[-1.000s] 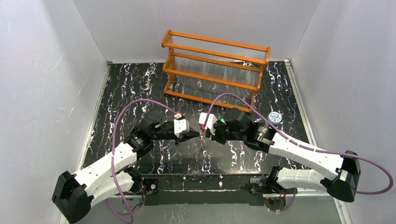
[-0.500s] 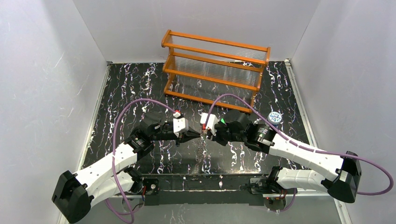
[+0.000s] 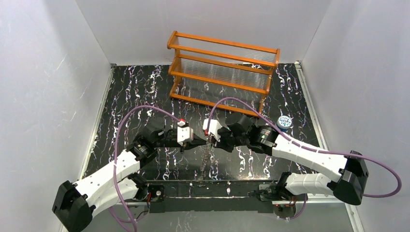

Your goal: Remove the keys from the keyring

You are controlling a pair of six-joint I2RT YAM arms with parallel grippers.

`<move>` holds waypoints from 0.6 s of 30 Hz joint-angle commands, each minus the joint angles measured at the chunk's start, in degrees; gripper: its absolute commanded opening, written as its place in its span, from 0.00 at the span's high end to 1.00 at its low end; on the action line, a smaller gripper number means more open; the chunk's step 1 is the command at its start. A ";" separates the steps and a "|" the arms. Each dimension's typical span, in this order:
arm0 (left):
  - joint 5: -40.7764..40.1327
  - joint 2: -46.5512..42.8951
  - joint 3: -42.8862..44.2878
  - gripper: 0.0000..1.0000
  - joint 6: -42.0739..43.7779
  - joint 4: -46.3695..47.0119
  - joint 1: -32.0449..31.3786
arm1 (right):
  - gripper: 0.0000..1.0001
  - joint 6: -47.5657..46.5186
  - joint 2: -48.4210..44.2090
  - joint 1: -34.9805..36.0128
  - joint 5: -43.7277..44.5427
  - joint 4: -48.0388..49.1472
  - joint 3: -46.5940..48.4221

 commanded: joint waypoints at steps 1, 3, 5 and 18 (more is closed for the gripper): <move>-0.83 -2.15 -0.29 1.00 6.82 -2.78 -0.51 | 0.99 0.54 0.06 -0.25 -3.05 1.01 1.73; -2.39 -1.85 0.00 1.00 8.95 -4.42 -0.55 | 0.99 0.92 -0.45 -0.32 -3.65 1.61 1.43; -3.44 -1.30 0.01 1.00 9.76 -4.81 -0.60 | 0.99 1.14 -1.47 -0.25 -4.55 2.46 0.92; -6.46 0.45 0.02 1.00 11.05 -5.92 -1.26 | 0.99 0.45 -5.28 -0.31 -8.14 2.28 2.40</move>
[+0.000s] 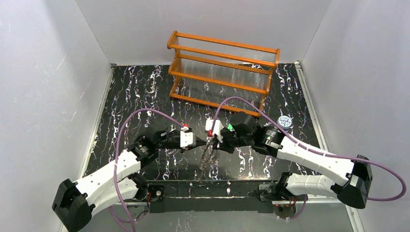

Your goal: Remove the keys from the keyring

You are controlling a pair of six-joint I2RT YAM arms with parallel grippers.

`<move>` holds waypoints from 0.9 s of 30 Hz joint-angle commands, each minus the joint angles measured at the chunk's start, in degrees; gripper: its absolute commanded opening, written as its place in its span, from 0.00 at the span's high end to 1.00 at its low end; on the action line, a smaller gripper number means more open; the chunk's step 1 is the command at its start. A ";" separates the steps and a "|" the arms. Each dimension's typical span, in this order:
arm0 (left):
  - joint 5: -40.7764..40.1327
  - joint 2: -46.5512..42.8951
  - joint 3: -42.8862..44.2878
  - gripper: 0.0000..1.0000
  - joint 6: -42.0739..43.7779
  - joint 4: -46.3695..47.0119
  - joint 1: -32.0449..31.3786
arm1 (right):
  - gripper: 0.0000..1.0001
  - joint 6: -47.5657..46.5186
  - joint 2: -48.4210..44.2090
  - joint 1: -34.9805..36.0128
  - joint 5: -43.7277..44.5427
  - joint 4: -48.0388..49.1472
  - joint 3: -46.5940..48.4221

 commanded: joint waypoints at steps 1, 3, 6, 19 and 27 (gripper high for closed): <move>-2.43 0.43 0.29 1.00 0.77 -1.07 -0.13 | 0.99 0.00 -2.50 -0.30 -2.59 1.43 2.78; -2.58 0.51 0.50 1.00 -0.02 -0.87 -0.27 | 0.99 -0.49 -2.07 -0.25 -3.04 0.59 3.62; -3.28 0.68 0.68 1.00 -1.46 -0.22 -0.56 | 0.99 -0.93 -1.06 -0.29 -3.84 -0.13 5.17; -9.54 1.22 2.55 1.00 -4.67 -2.15 -2.31 | 0.99 -1.48 3.54 -0.28 -6.37 -2.25 11.42; -6.09 1.40 3.16 1.00 -6.97 -0.66 -3.51 | 0.99 -2.11 5.83 -0.26 -5.90 -2.13 12.80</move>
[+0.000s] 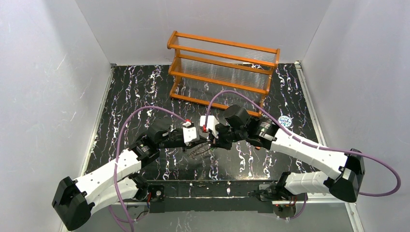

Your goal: Remove the keys from the keyring

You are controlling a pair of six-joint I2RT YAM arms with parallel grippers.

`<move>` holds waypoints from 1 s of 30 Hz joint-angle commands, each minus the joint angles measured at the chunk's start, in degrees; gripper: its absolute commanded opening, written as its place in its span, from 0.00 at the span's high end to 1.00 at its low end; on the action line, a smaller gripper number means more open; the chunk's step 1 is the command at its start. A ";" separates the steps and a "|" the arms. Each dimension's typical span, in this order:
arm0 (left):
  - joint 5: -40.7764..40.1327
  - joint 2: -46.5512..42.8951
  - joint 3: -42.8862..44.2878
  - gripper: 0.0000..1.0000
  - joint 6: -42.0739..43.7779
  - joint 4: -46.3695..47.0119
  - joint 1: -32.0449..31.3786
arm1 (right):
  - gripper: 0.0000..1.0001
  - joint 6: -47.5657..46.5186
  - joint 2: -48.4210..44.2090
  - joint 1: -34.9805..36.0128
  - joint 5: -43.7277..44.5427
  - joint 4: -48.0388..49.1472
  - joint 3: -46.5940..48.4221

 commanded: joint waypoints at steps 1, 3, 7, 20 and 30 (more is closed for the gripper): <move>1.67 0.48 1.62 1.00 -2.31 0.22 -1.10 | 0.99 -1.12 0.05 0.32 -2.91 5.07 4.44; 2.52 0.48 1.52 1.00 -2.62 0.66 -1.65 | 0.99 -1.55 0.38 0.30 -2.16 5.46 4.63; 3.07 0.46 1.64 1.00 -2.76 0.80 -2.66 | 0.99 -1.96 1.07 0.33 -1.49 6.11 5.30; 6.85 -1.89 1.83 0.87 -6.15 2.29 -3.43 | 0.99 -5.63 -0.57 0.34 -0.55 7.25 3.09; 5.57 -5.25 2.60 0.71 -7.01 -0.36 -0.85 | 0.99 -9.65 -5.52 0.46 1.44 5.70 -0.97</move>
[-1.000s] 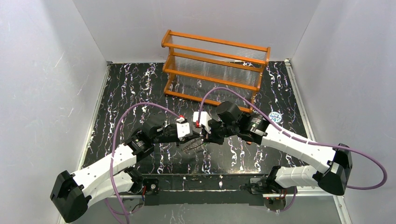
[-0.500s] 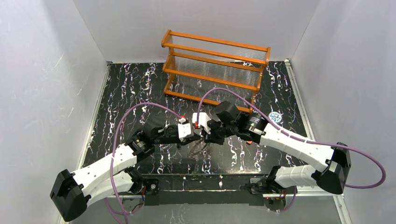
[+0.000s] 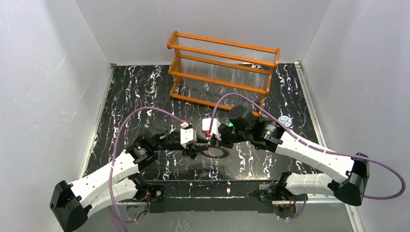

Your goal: Remove the keys from the keyring

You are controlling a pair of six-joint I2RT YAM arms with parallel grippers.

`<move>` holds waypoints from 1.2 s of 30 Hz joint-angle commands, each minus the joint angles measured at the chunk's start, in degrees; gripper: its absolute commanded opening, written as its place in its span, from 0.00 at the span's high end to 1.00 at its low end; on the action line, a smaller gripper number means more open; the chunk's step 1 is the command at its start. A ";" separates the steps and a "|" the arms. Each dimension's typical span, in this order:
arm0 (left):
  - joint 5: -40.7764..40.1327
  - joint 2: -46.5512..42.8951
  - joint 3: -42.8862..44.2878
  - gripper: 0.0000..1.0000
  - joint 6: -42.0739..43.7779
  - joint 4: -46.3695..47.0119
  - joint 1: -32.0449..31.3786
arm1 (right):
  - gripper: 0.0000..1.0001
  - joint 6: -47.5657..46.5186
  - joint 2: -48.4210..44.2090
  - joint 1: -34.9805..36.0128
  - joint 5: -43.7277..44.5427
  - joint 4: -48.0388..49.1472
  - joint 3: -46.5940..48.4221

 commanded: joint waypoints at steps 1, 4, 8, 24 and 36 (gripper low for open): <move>1.41 -3.20 2.22 0.70 -0.52 -1.18 1.75 | 0.99 -2.82 -3.17 0.68 1.43 3.27 -0.25; 0.80 -4.62 1.86 0.68 -0.34 -1.35 2.26 | 0.99 -4.26 -3.44 1.54 3.49 1.41 0.48; 0.51 -4.85 1.60 0.67 -0.34 -1.41 2.36 | 0.99 -7.04 -4.13 2.77 4.30 0.86 -0.26; 7.10 0.36 -0.39 0.72 -12.97 10.30 2.45 | 0.99 -14.92 -7.14 7.65 8.28 0.83 -2.66; 10.63 3.75 0.67 0.81 -29.35 11.44 2.47 | 0.99 -15.40 -9.30 8.69 11.55 2.49 -3.65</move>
